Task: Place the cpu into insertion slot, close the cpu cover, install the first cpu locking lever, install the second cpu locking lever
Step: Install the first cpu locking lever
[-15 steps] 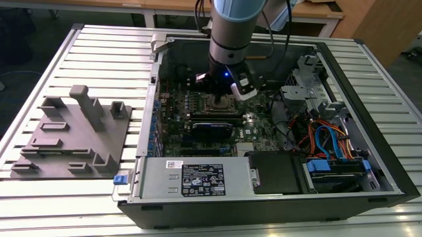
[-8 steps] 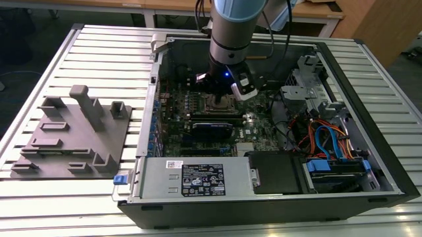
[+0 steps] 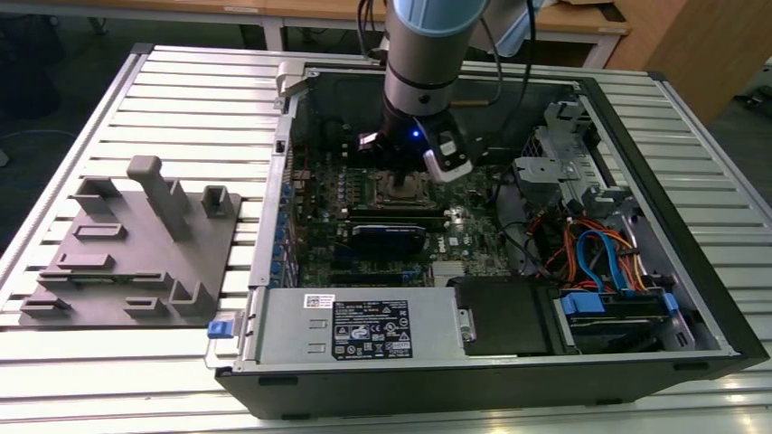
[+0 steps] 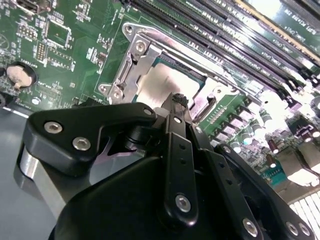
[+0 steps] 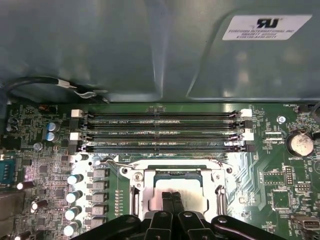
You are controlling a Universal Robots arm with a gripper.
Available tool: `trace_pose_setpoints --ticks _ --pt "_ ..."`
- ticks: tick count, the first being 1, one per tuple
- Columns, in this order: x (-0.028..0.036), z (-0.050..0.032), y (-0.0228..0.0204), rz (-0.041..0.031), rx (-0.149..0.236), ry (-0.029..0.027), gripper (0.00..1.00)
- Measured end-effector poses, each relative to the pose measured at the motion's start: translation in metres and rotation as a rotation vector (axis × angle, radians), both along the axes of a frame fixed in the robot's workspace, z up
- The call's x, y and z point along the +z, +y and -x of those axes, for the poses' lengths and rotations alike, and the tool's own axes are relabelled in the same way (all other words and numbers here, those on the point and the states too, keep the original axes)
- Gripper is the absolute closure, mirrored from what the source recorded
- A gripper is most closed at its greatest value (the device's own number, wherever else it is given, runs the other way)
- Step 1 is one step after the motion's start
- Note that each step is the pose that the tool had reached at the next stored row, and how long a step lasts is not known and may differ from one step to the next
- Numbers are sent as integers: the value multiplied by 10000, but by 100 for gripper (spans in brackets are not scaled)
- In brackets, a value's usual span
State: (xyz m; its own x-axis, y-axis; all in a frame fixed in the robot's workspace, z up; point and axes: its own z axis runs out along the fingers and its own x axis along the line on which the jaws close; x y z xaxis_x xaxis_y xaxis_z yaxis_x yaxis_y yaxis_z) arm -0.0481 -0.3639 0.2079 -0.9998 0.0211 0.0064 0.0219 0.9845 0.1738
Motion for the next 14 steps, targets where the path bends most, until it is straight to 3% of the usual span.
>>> trace_pose_setpoints --ticks 7,8,9,11,12,14 --pt "132 0 0 18 1 0 90" --pt "138 -1 1 66 0 -2 90" --pt "143 0 1 171 0 1 90" --pt "145 0 1 477 -1 0 90" --pt "145 0 2 560 -6 -1 90" --pt "147 -1 1 589 -33 1 90"
